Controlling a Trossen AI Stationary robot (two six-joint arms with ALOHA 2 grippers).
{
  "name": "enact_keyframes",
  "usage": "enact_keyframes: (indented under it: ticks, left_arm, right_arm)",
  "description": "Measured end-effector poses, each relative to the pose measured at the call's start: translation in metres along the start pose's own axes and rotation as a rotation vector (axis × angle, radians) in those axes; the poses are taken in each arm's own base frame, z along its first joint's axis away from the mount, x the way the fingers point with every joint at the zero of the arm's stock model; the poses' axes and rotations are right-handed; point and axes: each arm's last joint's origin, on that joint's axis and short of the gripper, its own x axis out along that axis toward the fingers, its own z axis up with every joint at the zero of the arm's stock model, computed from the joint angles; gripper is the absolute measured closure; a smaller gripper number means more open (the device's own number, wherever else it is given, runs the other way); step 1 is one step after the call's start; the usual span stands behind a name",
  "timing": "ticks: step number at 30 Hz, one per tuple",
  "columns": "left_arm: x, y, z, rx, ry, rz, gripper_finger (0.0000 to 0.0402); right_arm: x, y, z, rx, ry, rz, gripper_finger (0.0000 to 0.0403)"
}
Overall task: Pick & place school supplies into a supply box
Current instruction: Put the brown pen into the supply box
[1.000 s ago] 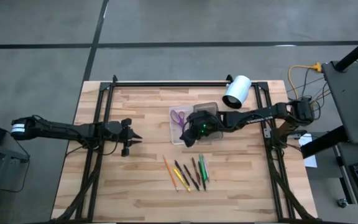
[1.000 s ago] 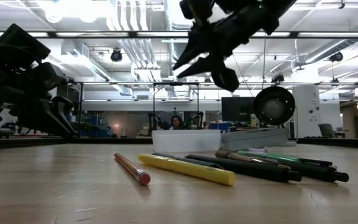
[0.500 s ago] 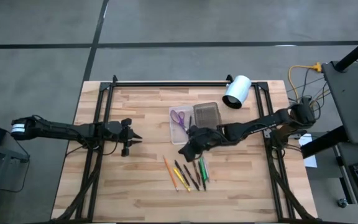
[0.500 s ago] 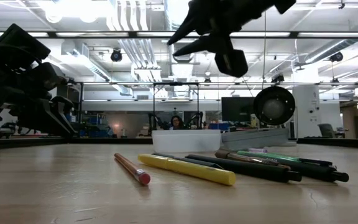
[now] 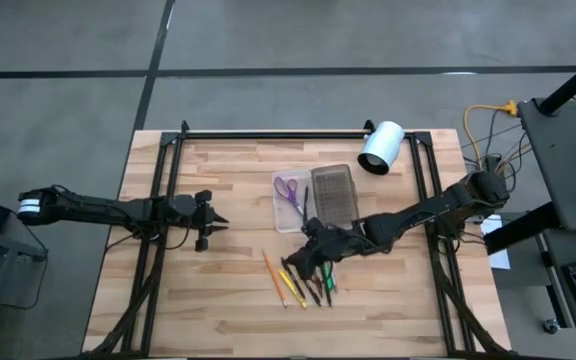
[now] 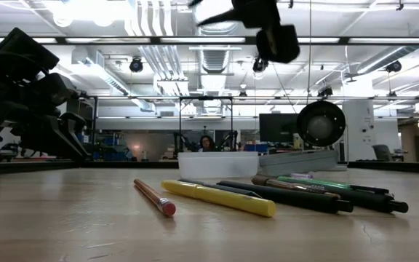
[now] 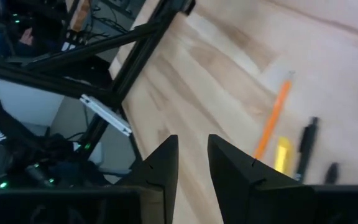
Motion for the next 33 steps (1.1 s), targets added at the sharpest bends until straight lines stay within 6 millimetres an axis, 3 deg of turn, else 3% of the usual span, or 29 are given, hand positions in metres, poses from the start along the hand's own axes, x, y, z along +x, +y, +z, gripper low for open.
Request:
enact_keyframes:
  ticks: [7,15,33]
  left_arm:
    - [0.0,0.0,0.0,0.0,0.0,0.0,0.0335]
    - [0.0,0.0,0.0,0.0,0.0,0.0,0.0335]
    - [0.0,0.0,0.0,0.0,0.0,0.0,0.0335]
  right_arm:
    - [0.017,0.019,-0.005,0.012,0.028,-0.015,0.0334]
    - [0.024,0.022,-0.007,0.083,0.128,-0.336,0.0327]
    - [0.048,-0.014,-0.016,0.203,0.348,-0.608,0.0334]
